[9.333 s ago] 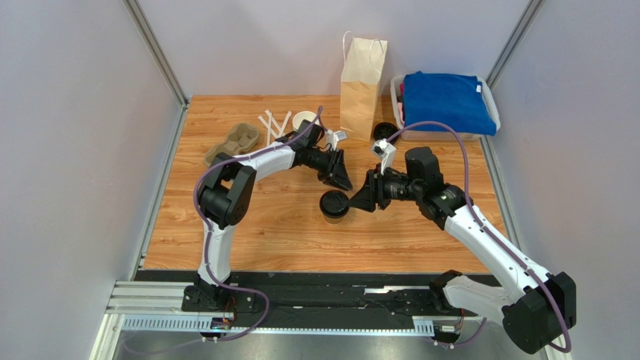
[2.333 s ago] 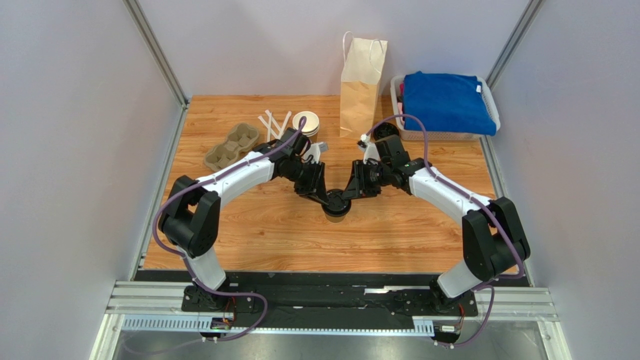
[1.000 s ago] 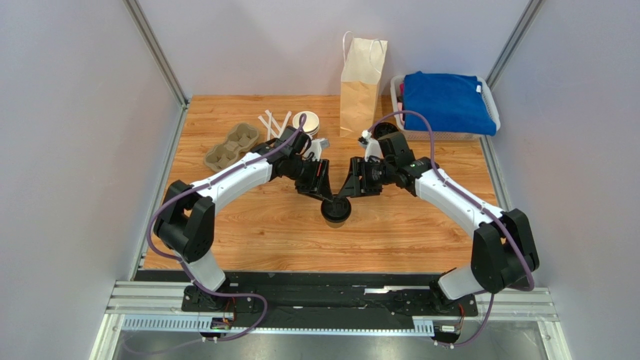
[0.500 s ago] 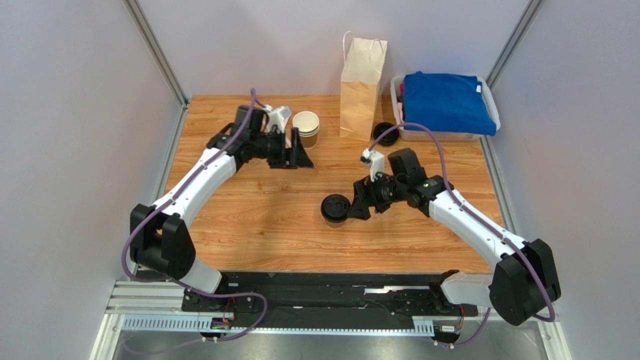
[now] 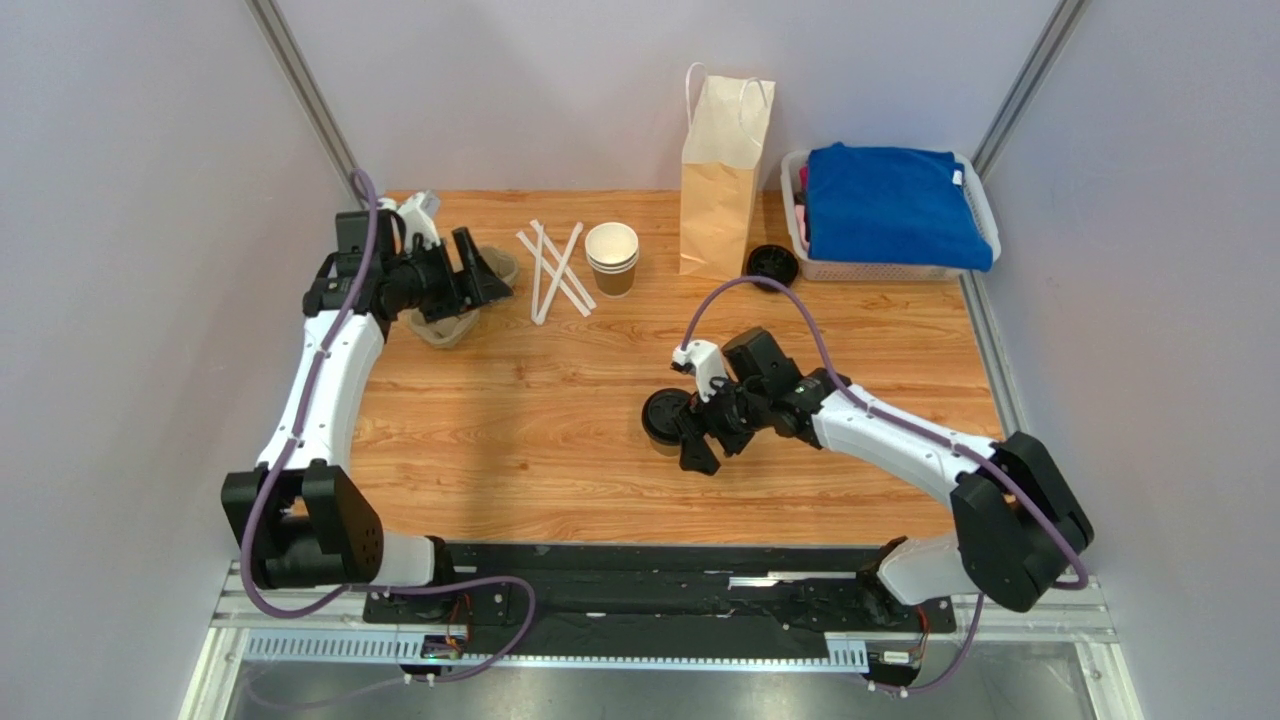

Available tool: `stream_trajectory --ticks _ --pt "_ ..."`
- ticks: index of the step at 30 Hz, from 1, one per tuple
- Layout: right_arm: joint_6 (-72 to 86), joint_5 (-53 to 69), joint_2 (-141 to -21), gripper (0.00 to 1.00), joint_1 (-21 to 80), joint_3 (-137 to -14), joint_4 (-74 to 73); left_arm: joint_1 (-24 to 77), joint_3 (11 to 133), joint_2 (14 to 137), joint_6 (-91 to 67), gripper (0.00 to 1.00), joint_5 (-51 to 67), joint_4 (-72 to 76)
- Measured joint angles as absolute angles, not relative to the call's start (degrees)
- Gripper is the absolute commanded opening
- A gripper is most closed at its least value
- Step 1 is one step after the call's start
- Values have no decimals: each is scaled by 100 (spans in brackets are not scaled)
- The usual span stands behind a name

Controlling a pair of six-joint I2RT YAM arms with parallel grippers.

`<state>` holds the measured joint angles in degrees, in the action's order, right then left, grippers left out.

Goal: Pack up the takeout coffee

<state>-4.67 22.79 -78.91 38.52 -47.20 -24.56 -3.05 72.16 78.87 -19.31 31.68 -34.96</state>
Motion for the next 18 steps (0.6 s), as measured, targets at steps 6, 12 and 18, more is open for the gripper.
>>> stream_trajectory --ticks 6,12,18 --pt "-460 2067 -8600 79 4010 -4880 -2045 -591 7070 7660 -1828 81 3164 -3642" --pt "-427 1951 -9260 78 4169 -5502 -1651 -672 6879 7391 -1791 80 3225 -3651" --pt "-390 1955 -10016 78 4351 -6252 -1225 -795 6807 7371 -1789 80 3238 -3638"
